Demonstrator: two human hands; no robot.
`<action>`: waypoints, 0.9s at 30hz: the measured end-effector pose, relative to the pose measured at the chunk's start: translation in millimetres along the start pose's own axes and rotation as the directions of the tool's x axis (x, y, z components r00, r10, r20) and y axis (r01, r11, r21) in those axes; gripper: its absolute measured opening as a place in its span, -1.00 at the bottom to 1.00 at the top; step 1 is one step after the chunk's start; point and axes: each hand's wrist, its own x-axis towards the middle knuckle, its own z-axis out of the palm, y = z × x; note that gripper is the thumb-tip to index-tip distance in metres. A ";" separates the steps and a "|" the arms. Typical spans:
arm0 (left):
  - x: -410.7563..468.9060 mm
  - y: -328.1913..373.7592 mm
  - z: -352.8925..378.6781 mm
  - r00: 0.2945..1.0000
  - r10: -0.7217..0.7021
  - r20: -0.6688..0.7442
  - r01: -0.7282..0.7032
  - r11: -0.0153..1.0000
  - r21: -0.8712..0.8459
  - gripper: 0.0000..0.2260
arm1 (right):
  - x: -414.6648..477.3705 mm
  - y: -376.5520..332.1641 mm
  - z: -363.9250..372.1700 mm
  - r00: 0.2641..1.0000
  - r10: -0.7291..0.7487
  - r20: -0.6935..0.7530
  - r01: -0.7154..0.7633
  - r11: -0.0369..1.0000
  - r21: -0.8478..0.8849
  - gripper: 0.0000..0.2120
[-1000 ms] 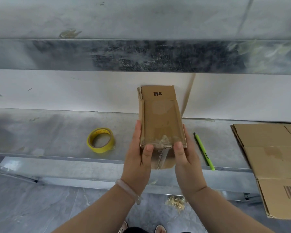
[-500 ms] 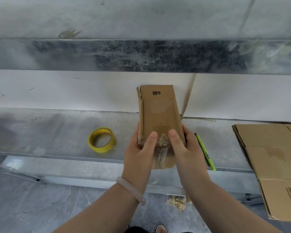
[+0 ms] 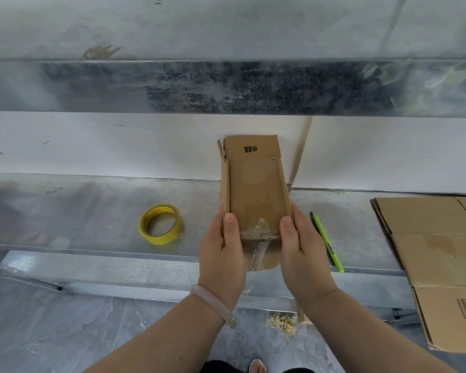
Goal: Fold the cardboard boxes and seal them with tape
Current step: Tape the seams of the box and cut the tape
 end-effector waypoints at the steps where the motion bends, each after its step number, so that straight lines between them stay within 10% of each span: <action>1: 1.0 -0.3 -0.5 1.000 0.009 0.013 -0.010 1.000 0.025 -0.72 | 1.2 3.1 -0.9 1.000 -0.004 0.015 0.004 1.000 0.004 -0.65; 9: -2.6 -12.8 -7.5 0.980 0.122 0.158 -0.103 0.988 -0.118 -0.61 | -4.7 12.5 1.0 0.999 -0.005 0.032 -0.002 0.974 0.225 -0.61; 19: 16.1 -56.3 -22.2 0.897 0.402 0.185 -0.438 0.866 0.240 -0.44 | -7.2 29.6 1.8 0.989 0.083 0.120 -0.123 0.914 0.385 -0.48; 27: 0.3 -31.2 -20.0 0.972 -0.067 0.224 0.089 0.992 -0.087 -0.56 | -2.3 29.8 -0.2 0.974 0.154 0.167 -0.211 0.884 0.417 -0.46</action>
